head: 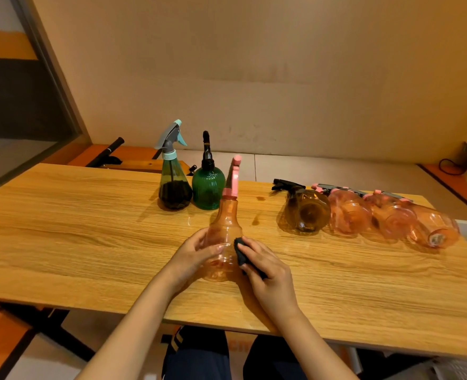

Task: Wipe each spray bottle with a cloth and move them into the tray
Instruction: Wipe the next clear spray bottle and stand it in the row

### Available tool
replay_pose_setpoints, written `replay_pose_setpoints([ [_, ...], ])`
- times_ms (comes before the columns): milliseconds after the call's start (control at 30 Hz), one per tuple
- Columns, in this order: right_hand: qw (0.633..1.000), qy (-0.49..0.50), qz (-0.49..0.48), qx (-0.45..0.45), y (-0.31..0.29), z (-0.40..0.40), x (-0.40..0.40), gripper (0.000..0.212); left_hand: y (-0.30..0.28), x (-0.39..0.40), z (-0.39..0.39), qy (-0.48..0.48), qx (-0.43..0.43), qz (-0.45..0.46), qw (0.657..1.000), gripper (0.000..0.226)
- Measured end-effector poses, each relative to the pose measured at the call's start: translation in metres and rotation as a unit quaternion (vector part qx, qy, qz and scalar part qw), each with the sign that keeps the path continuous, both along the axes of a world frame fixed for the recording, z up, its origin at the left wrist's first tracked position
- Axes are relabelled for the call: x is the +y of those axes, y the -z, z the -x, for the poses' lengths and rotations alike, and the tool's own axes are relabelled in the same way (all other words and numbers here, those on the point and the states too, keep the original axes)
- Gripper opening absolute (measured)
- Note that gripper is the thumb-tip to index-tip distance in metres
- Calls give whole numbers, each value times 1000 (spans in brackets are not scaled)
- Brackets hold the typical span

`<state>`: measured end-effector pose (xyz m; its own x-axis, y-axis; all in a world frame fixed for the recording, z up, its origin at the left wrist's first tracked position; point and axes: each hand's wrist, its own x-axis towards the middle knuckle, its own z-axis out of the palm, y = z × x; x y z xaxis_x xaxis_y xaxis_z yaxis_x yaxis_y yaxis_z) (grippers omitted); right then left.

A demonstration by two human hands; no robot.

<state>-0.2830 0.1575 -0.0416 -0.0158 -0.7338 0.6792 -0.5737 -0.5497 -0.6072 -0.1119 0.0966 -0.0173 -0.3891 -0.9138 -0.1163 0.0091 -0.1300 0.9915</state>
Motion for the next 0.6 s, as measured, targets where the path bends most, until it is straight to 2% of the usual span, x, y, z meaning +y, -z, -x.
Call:
replay_pose_setpoints([
  [33,1000,-1,-1,2,0,0,0,40,1,-1,-4,8,7,-12,1000,85],
  [200,999,-12,11,31,3,-1,0,39,3,3,-1,12,12,-4,1000,102],
  [300,999,-23,19,46,6,-2,1,36,3,4,2,-11,36,-12,999,86],
  [367,999,-27,17,43,7,-3,2,36,4,4,1,-19,41,-15,999,85],
  [600,998,20,-16,-54,-23,-12,-24,47,2,8,-1,13,24,14,1000,69],
])
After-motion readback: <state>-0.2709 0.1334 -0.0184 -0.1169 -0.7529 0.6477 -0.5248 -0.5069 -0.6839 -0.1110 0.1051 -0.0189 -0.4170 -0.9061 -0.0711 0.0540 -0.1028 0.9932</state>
